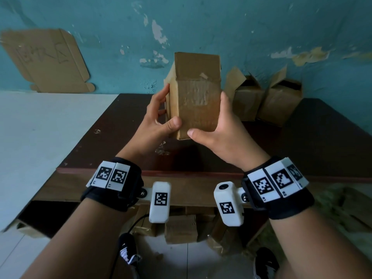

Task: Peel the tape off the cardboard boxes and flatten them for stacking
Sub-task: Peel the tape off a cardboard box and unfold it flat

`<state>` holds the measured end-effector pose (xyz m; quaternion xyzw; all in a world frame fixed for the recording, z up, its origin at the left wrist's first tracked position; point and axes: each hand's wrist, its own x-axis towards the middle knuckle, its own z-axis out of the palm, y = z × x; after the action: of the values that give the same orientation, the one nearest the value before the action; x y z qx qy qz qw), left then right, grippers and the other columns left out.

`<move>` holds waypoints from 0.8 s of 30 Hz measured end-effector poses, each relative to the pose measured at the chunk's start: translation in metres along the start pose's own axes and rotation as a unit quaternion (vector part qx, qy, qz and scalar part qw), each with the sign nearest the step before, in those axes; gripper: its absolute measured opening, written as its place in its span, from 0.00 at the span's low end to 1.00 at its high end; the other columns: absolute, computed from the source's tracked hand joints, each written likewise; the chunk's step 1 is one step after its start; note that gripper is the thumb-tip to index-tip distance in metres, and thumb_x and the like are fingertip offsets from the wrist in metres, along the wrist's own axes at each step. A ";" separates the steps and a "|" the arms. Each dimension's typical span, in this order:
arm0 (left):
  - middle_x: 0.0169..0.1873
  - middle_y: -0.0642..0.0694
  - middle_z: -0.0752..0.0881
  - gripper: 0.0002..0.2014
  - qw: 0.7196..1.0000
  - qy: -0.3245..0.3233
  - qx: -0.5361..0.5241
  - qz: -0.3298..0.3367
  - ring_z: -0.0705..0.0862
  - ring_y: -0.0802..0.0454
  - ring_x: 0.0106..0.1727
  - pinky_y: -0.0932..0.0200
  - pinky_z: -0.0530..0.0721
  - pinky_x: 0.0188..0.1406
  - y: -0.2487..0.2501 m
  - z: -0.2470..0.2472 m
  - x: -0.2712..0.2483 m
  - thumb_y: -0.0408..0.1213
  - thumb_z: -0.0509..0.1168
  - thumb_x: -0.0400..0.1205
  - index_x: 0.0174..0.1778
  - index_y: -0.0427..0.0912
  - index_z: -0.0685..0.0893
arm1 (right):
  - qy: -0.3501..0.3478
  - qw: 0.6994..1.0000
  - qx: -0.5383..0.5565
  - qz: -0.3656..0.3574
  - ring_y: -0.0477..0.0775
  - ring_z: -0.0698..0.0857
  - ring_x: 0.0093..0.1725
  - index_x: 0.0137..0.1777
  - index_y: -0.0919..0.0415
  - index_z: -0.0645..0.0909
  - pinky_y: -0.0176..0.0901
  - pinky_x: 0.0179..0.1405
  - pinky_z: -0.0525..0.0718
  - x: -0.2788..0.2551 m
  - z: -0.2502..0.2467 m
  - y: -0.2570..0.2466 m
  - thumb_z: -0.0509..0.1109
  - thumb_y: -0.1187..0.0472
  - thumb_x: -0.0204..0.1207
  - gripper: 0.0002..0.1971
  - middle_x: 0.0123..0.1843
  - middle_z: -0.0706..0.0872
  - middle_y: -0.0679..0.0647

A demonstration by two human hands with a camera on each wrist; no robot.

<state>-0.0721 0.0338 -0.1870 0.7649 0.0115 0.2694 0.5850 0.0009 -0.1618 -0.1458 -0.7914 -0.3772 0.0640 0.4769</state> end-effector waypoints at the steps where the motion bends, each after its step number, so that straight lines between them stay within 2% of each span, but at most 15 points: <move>1: 0.83 0.45 0.66 0.59 1.000 0.001 0.005 -0.001 0.73 0.45 0.81 0.47 0.88 0.64 0.000 0.001 0.000 0.77 0.76 0.60 0.87 0.63 0.60 | 0.006 1.000 -0.004 0.005 0.40 0.75 0.66 0.90 0.55 0.38 0.26 0.54 0.74 0.000 0.001 0.000 0.80 0.49 0.73 0.59 0.71 0.71 0.43; 3: 0.83 0.46 0.66 0.60 1.000 0.004 0.017 -0.007 0.73 0.44 0.81 0.43 0.86 0.69 0.001 0.002 -0.001 0.78 0.75 0.60 0.88 0.63 0.60 | 0.016 1.000 -0.019 0.012 0.44 0.77 0.67 0.90 0.56 0.39 0.32 0.59 0.75 0.000 0.002 -0.001 0.79 0.48 0.71 0.59 0.74 0.73 0.47; 6: 0.83 0.47 0.65 0.58 0.999 0.021 0.044 -0.019 0.70 0.44 0.83 0.33 0.77 0.77 0.000 0.003 -0.002 0.79 0.75 0.59 0.86 0.67 0.61 | 0.015 0.998 -0.050 0.026 0.51 0.79 0.69 0.90 0.57 0.39 0.41 0.61 0.79 0.000 0.002 -0.003 0.77 0.46 0.71 0.58 0.78 0.74 0.54; 10: 0.80 0.50 0.64 0.51 0.995 0.034 0.091 -0.028 0.67 0.44 0.82 0.28 0.75 0.76 0.005 0.006 -0.005 0.84 0.71 0.55 0.77 0.83 0.63 | 0.012 0.997 -0.056 0.045 0.55 0.77 0.73 0.90 0.58 0.40 0.46 0.66 0.81 0.000 0.004 -0.002 0.76 0.46 0.71 0.58 0.80 0.72 0.56; 12: 0.79 0.51 0.63 0.51 0.993 0.034 0.107 -0.036 0.66 0.43 0.82 0.29 0.74 0.77 0.009 0.008 -0.006 0.86 0.69 0.53 0.74 0.86 0.60 | 0.019 0.997 -0.058 0.048 0.56 0.77 0.76 0.90 0.58 0.39 0.45 0.67 0.80 -0.001 0.005 -0.001 0.76 0.47 0.71 0.58 0.81 0.71 0.57; 15: 0.79 0.52 0.62 0.53 0.992 0.040 0.113 -0.036 0.66 0.42 0.81 0.30 0.72 0.79 0.010 0.012 -0.009 0.86 0.69 0.52 0.76 0.84 0.60 | 0.020 0.996 -0.075 0.050 0.57 0.72 0.80 0.90 0.58 0.34 0.41 0.68 0.75 -0.002 0.007 -0.002 0.76 0.47 0.72 0.60 0.86 0.65 0.58; 18: 0.79 0.53 0.61 0.48 0.992 0.039 0.113 -0.041 0.66 0.41 0.82 0.30 0.72 0.79 0.011 0.015 -0.010 0.86 0.69 0.52 0.70 0.91 0.60 | 0.021 0.995 -0.087 0.042 0.58 0.70 0.82 0.89 0.57 0.32 0.49 0.78 0.74 -0.003 0.008 -0.002 0.75 0.48 0.73 0.60 0.88 0.62 0.59; 21: 0.78 0.55 0.61 0.45 0.991 0.044 0.117 -0.045 0.65 0.42 0.82 0.30 0.72 0.79 0.014 0.016 -0.010 0.86 0.70 0.52 0.67 0.95 0.60 | 0.021 0.995 -0.091 0.035 0.58 0.71 0.82 0.90 0.55 0.32 0.55 0.79 0.74 -0.002 0.007 0.000 0.74 0.50 0.74 0.58 0.88 0.62 0.58; 22: 0.78 0.55 0.61 0.45 0.991 0.048 0.117 -0.046 0.65 0.42 0.82 0.29 0.73 0.78 0.015 0.015 -0.010 0.86 0.70 0.52 0.67 0.95 0.61 | 0.018 0.996 -0.083 0.033 0.56 0.72 0.80 0.90 0.55 0.32 0.53 0.78 0.76 -0.001 0.005 0.001 0.73 0.50 0.75 0.57 0.87 0.64 0.57; 24: 0.78 0.55 0.62 0.46 0.991 0.055 0.116 -0.048 0.65 0.43 0.82 0.29 0.74 0.77 0.017 0.015 -0.009 0.85 0.71 0.53 0.69 0.93 0.62 | 0.005 0.998 -0.049 0.032 0.50 0.74 0.77 0.90 0.56 0.33 0.45 0.74 0.75 0.000 0.002 0.003 0.74 0.50 0.76 0.57 0.85 0.68 0.55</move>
<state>-0.0784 0.0121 -0.1783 0.8100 0.1115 0.2800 0.5031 0.0015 -0.1612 -0.1487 -0.8256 -0.3521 0.0571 0.4371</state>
